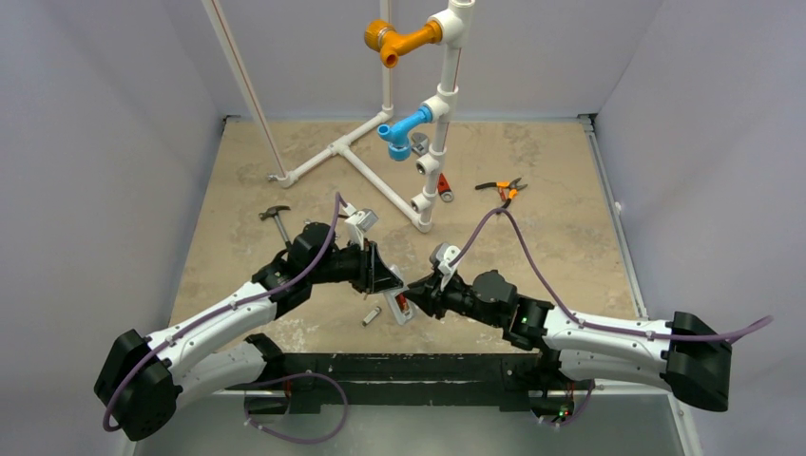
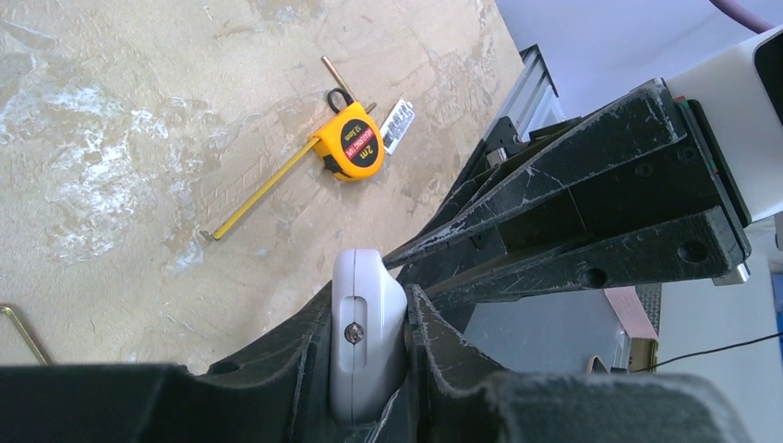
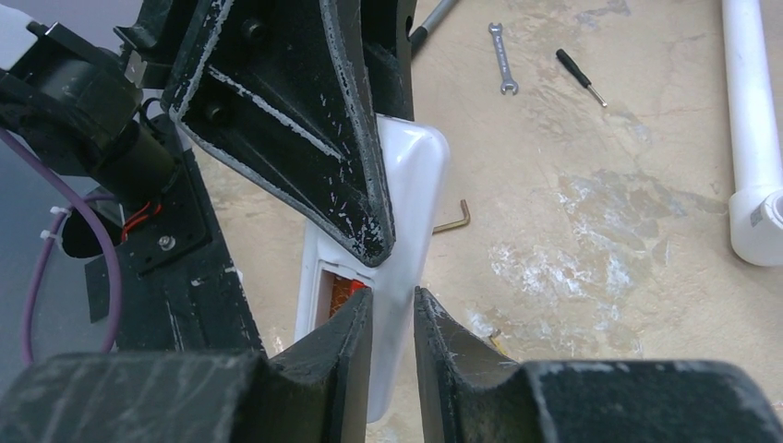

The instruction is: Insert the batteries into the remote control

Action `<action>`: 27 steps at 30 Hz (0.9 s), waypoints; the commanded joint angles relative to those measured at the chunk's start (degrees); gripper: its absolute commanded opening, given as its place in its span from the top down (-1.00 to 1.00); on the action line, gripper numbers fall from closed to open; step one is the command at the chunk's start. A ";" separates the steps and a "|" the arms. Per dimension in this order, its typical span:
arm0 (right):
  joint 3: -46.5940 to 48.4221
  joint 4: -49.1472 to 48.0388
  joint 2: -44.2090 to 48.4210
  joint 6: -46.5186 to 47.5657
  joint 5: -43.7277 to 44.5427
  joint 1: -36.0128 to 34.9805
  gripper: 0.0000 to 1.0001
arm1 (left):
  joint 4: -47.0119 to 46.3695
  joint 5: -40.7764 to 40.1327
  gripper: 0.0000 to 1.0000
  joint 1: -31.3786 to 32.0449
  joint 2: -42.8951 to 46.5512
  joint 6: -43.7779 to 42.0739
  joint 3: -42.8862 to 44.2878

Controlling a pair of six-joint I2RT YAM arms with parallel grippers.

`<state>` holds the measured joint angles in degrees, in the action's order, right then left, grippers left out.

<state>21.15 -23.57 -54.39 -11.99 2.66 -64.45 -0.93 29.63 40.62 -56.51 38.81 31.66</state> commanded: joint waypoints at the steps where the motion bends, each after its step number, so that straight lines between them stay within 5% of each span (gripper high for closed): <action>1: 2.06 -0.23 -0.01 0.25 2.64 0.29 0.55 | -2.27 1.76 1.00 0.12 0.30 0.15 1.65; 12: -4.57 -9.29 8.04 0.91 1.27 0.29 0.15 | -2.58 1.22 1.00 0.08 -0.69 0.40 1.74; 27: -2.07 -8.01 0.56 0.32 -1.66 0.29 -0.04 | -1.54 1.22 1.00 0.13 -0.46 0.14 2.44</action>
<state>17.21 -28.56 -53.74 -11.53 1.93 -64.42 -0.95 29.85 40.62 -57.43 38.92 31.66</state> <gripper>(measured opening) 0.506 0.256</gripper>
